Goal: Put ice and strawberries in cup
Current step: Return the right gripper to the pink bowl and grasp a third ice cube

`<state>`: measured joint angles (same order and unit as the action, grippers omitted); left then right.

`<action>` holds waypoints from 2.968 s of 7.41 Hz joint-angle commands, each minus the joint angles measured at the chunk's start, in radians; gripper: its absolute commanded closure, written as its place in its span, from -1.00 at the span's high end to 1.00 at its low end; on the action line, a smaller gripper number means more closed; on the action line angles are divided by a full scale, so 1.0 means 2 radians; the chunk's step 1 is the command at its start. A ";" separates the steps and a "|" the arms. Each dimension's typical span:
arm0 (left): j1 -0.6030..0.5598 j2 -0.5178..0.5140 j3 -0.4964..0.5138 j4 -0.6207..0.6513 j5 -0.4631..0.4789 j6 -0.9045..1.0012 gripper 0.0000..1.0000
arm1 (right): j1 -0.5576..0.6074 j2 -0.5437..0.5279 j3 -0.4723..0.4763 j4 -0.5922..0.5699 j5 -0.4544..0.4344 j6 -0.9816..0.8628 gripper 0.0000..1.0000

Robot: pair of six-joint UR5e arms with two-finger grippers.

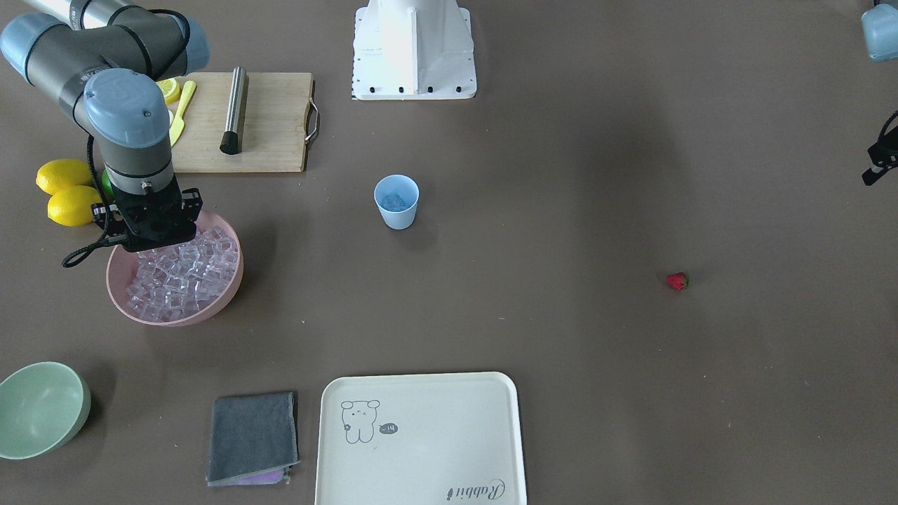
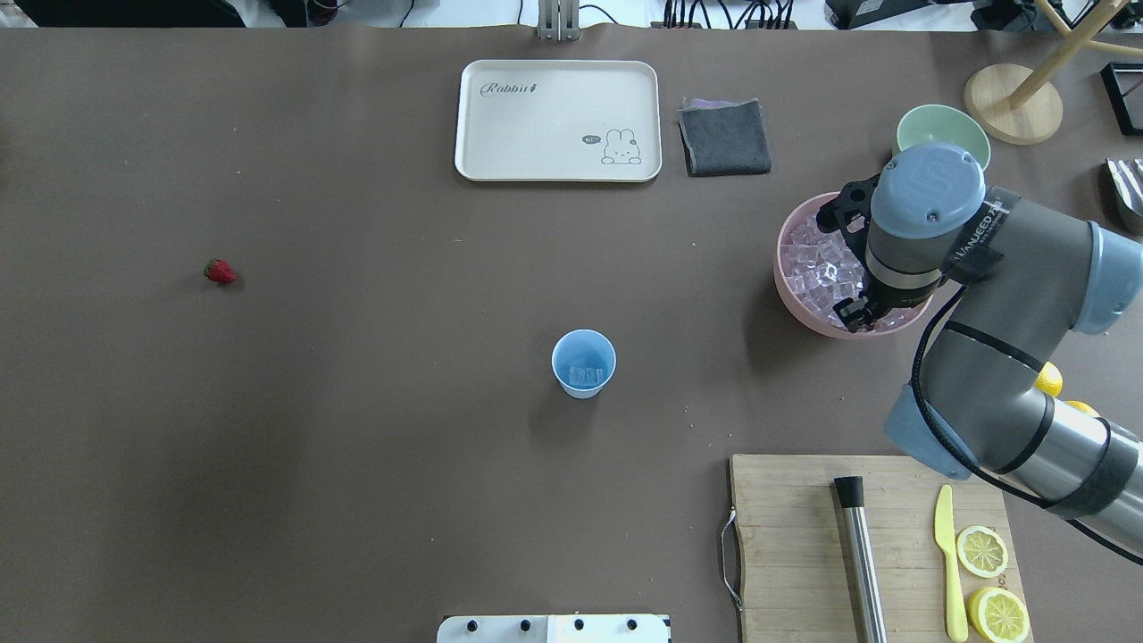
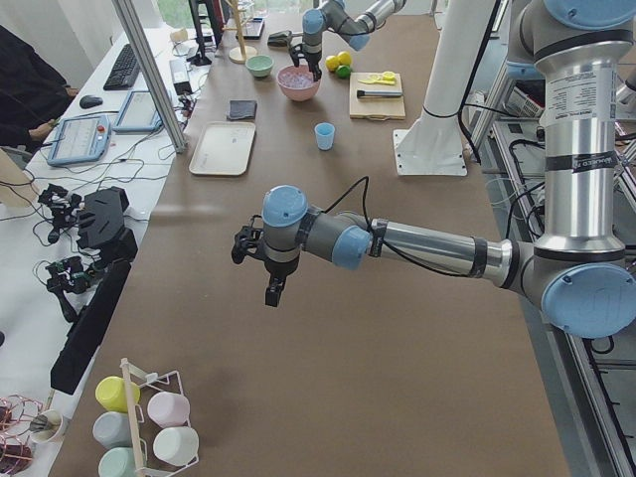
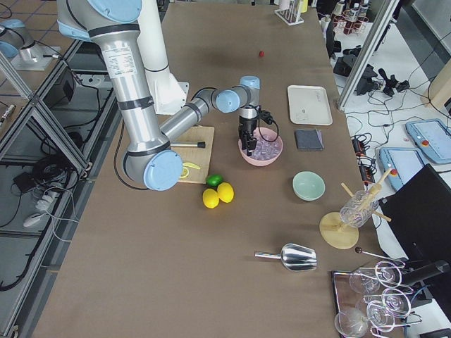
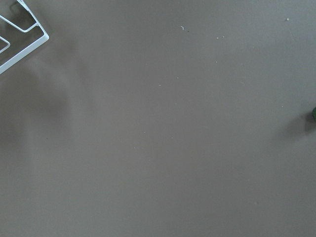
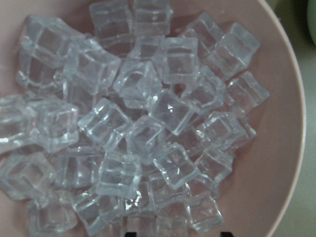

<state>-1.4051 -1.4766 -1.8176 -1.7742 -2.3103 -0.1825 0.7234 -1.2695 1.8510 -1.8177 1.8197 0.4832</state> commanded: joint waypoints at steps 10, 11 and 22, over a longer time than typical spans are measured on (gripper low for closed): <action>0.000 0.004 0.000 -0.003 0.000 0.000 0.94 | 0.018 0.013 -0.007 -0.006 0.003 -0.038 0.01; 0.000 0.004 -0.001 -0.004 -0.001 0.000 0.94 | 0.015 0.013 -0.010 -0.006 0.000 -0.035 0.18; -0.001 0.016 -0.008 -0.009 0.001 0.000 0.94 | 0.050 0.046 -0.060 0.081 0.108 0.032 0.08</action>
<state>-1.4066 -1.4485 -1.8312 -1.7914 -2.3095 -0.1825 0.8356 -1.1725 1.7308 -1.6608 2.0354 0.5475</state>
